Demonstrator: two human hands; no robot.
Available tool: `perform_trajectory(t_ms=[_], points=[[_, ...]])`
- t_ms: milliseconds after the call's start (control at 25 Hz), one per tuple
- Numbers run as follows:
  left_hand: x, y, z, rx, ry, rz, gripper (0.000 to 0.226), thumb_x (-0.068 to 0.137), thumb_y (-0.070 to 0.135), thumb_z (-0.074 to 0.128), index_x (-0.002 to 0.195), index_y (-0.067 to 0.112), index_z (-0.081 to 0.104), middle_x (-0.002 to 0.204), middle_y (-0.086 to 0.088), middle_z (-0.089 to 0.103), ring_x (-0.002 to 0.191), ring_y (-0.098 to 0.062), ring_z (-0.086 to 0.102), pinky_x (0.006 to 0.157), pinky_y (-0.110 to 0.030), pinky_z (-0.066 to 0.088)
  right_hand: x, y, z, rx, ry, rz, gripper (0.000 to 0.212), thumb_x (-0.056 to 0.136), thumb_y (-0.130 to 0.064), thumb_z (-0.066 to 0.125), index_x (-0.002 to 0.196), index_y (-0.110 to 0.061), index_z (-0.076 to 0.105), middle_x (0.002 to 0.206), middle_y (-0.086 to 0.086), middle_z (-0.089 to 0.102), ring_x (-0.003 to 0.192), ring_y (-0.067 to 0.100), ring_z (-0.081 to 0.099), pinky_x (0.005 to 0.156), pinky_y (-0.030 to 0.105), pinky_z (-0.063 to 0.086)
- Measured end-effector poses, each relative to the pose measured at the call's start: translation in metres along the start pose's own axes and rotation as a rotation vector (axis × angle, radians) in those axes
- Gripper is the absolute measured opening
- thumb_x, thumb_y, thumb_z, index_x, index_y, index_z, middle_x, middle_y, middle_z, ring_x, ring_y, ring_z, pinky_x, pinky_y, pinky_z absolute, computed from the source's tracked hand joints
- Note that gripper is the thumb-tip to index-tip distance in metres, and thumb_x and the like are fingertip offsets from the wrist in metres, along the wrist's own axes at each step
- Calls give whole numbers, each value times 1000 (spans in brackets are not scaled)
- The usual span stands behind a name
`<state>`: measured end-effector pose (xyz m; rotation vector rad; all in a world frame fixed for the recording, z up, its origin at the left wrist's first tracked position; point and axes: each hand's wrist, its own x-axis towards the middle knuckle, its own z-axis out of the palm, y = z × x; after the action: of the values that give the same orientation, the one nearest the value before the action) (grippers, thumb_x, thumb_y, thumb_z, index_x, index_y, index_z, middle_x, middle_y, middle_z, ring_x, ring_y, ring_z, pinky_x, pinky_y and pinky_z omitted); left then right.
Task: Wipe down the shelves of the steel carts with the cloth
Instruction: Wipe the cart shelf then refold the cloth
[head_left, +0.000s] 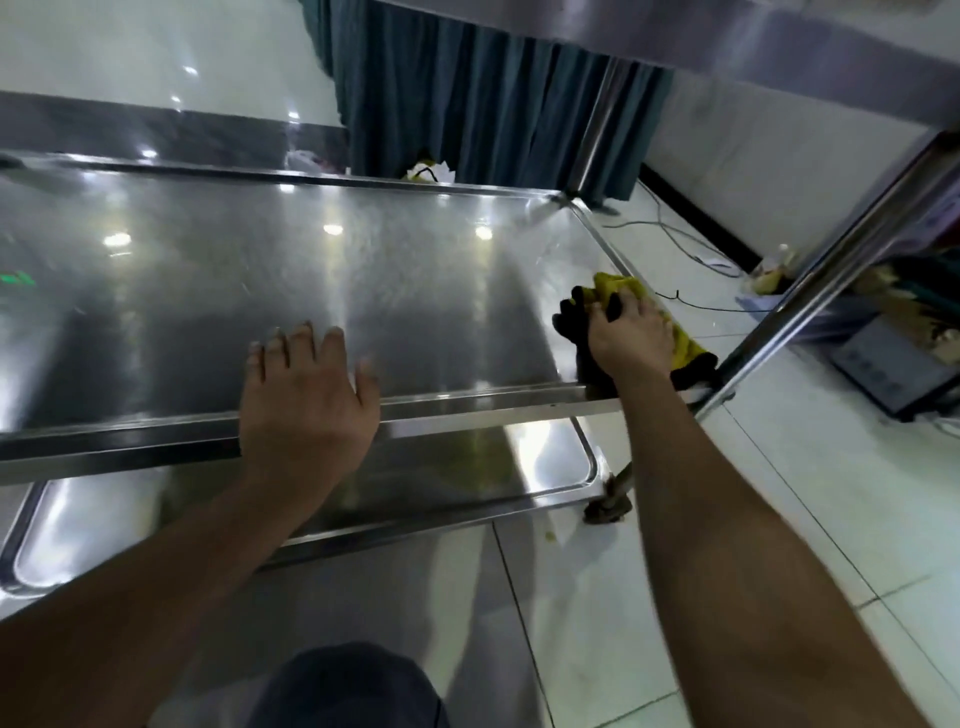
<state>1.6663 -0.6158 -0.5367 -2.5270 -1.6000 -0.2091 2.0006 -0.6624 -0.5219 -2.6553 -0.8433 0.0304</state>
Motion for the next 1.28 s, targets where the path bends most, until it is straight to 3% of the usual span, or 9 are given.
perform_trajectory(t_ms=[80, 280, 480, 600, 800, 880, 1040, 1160, 1280], points=[[2, 3, -4, 15, 7, -34, 70, 102, 41, -6, 143, 5, 38, 145, -25, 44, 135, -44, 39, 116, -53, 24, -12, -42, 18, 29, 23, 9, 67, 102, -52, 32, 159, -17, 25, 167, 16, 19, 155, 31, 14, 127, 46, 5], [3, -5, -4, -43, 7, 1, 61, 105, 42, 14, 130, 2, 53, 130, -28, 58, 121, -46, 52, 105, -57, 38, -58, -92, 38, 26, -169, -598, 63, 100, -59, 38, 157, -33, 31, 165, 4, 29, 150, 27, 28, 125, 42, 17], [1, 1, -3, -44, 96, -13, 55, 106, 39, 23, 131, 1, 54, 131, -29, 57, 120, -47, 52, 107, -57, 37, 6, 10, -2, -39, -10, -124, 66, 101, -56, 38, 158, -23, 31, 165, 10, 26, 152, 29, 24, 126, 44, 14], [2, 3, -1, -33, 95, -13, 59, 107, 40, 21, 137, -1, 51, 135, -31, 54, 125, -48, 50, 111, -58, 34, 19, -13, 5, -27, 3, -54, 66, 102, -52, 36, 159, -20, 26, 167, 14, 19, 155, 29, 16, 127, 43, 8], [4, -1, 1, -17, 38, -18, 64, 104, 44, 16, 141, 3, 48, 141, -27, 51, 128, -45, 47, 113, -56, 32, -36, -143, 54, -46, -195, -695, 61, 98, -63, 39, 154, -36, 36, 165, -3, 29, 151, 22, 28, 126, 37, 15], [6, -2, 1, -22, 55, -15, 63, 103, 44, 19, 139, 5, 50, 140, -26, 53, 127, -44, 49, 111, -55, 34, -29, -149, 58, -11, -262, -764, 63, 98, -67, 37, 155, -41, 32, 167, -8, 25, 153, 19, 25, 127, 38, 13], [7, -2, 3, -52, 86, -13, 60, 102, 44, 22, 137, 6, 53, 137, -24, 56, 125, -43, 50, 110, -55, 36, 37, -67, 28, -39, -31, -432, 59, 98, -64, 38, 151, -37, 40, 159, 0, 40, 144, 26, 40, 121, 41, 26], [10, 4, 5, -65, 85, -32, 64, 101, 47, 20, 139, 6, 51, 139, -24, 55, 128, -43, 50, 112, -54, 36, 74, -10, 7, -79, 4, -152, 65, 100, -59, 36, 156, -27, 33, 164, 8, 31, 150, 29, 29, 126, 44, 16], [12, 3, 7, -54, 52, -50, 66, 100, 49, 18, 141, 7, 48, 142, -24, 52, 130, -42, 48, 113, -55, 35, 54, -59, 24, -37, 22, -194, 61, 99, -56, 39, 150, -23, 44, 159, 13, 39, 146, 32, 35, 124, 43, 21]])
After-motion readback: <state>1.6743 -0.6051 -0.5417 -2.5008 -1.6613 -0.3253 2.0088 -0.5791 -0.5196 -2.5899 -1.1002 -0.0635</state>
